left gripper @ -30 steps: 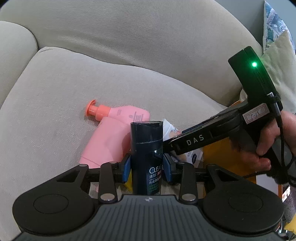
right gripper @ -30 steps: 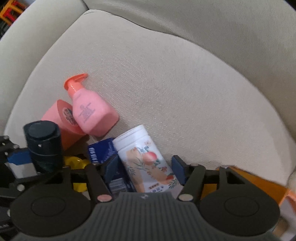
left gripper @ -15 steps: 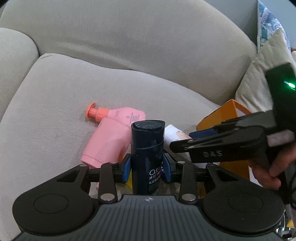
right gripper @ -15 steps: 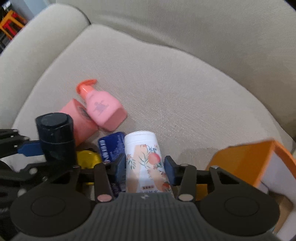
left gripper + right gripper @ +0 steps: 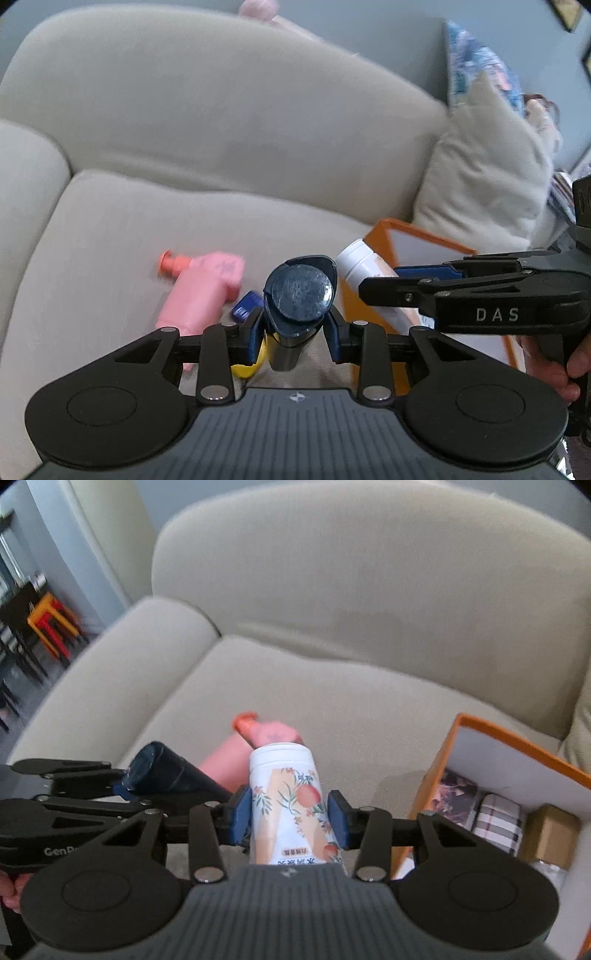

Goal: Organize rigid objects
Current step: 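Carry the shampoo bottle and white tub over the shoebox with both tools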

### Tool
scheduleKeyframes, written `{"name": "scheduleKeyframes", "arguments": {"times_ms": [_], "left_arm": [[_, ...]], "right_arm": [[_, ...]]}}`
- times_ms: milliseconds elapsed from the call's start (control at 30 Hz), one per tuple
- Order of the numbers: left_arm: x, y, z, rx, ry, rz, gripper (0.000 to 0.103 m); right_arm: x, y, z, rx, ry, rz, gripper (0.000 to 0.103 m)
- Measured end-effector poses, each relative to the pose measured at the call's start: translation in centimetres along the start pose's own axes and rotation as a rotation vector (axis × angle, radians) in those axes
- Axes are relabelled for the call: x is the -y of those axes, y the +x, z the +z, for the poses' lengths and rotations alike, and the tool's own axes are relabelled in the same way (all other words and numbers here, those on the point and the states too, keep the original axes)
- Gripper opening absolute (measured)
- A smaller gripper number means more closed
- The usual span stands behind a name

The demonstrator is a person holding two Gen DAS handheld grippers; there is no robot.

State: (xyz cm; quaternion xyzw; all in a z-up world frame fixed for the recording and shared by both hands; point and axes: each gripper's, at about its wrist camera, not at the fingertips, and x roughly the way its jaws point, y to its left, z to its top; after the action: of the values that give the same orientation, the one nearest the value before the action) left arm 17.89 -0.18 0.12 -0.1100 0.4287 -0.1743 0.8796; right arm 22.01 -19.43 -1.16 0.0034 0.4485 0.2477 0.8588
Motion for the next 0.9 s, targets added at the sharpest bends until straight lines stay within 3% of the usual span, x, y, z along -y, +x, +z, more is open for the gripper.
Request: {"name": "scheduleKeyframes", "arguments": {"times_ms": [233, 367, 567, 767, 900], "left_arm": [[5.7, -3.7, 1.1, 0.055, 0.14, -0.091, 0.038], [9.3, -3.7, 1.7, 0.02, 0.232, -0.181, 0.038], [14.3, 0.4, 1.3, -0.143, 0.393, -0.259, 0.038], [16.0, 6.6, -1.3, -0.351, 0.502, -0.239, 0.038], [16.1, 8.7, -3.1, -0.446, 0.567, -0.213, 0.038]], "right_arm": [[2.2, -7.4, -1.6, 0.117, 0.062, -0.08, 0.046], [5.2, -9.6, -3.9, 0.125, 0.127, -0.162, 0.046], [9.2, -10.0, -8.3, 0.081, 0.251, -0.228, 0.047], [10.8, -7.7, -11.9, 0.045, 0.337, -0.244, 0.047], [11.3, -6.1, -13.3, 0.018, 0.361, -0.22, 0.047]]}}
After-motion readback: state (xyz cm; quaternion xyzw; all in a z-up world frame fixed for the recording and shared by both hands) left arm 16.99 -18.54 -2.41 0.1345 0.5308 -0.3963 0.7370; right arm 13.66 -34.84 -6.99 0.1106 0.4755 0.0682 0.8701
